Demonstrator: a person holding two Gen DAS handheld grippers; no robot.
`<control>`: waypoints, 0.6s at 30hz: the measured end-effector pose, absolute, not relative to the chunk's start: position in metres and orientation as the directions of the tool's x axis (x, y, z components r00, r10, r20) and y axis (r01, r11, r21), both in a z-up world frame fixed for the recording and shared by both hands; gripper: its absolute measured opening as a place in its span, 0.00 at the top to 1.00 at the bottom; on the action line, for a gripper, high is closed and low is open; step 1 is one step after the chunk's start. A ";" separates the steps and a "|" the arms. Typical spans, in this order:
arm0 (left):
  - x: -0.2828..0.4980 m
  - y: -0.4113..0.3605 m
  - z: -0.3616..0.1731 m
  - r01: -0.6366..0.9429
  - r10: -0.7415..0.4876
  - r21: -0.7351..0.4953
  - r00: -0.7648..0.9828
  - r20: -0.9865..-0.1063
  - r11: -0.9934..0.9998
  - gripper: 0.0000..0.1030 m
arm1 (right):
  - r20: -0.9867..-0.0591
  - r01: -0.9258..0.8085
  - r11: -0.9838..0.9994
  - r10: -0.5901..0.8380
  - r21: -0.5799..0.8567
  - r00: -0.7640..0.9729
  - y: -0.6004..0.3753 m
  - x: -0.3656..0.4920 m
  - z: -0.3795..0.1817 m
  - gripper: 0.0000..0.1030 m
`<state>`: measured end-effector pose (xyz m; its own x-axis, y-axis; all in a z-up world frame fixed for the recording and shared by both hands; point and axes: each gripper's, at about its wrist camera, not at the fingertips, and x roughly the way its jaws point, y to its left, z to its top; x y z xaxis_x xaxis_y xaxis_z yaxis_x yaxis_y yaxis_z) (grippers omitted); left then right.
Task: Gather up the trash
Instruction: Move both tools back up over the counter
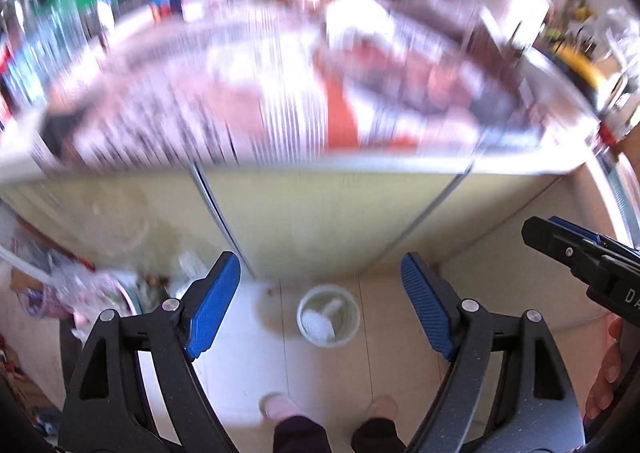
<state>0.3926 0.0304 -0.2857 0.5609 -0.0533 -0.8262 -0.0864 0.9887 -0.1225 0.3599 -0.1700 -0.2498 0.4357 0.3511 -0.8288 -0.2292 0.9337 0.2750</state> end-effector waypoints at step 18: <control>0.363 0.065 -0.071 0.019 -0.031 -0.027 0.829 -0.559 0.999 0.13 | -0.591 -0.176 0.957 0.282 0.231 0.756 -0.152 0.321 -0.061 0.38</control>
<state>0.3627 0.0646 -0.0706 0.8289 -0.0312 -0.5586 0.0194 0.9994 -0.0272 0.3209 -0.1518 -0.0607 0.7557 0.2818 -0.5912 -0.1757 0.9568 0.2315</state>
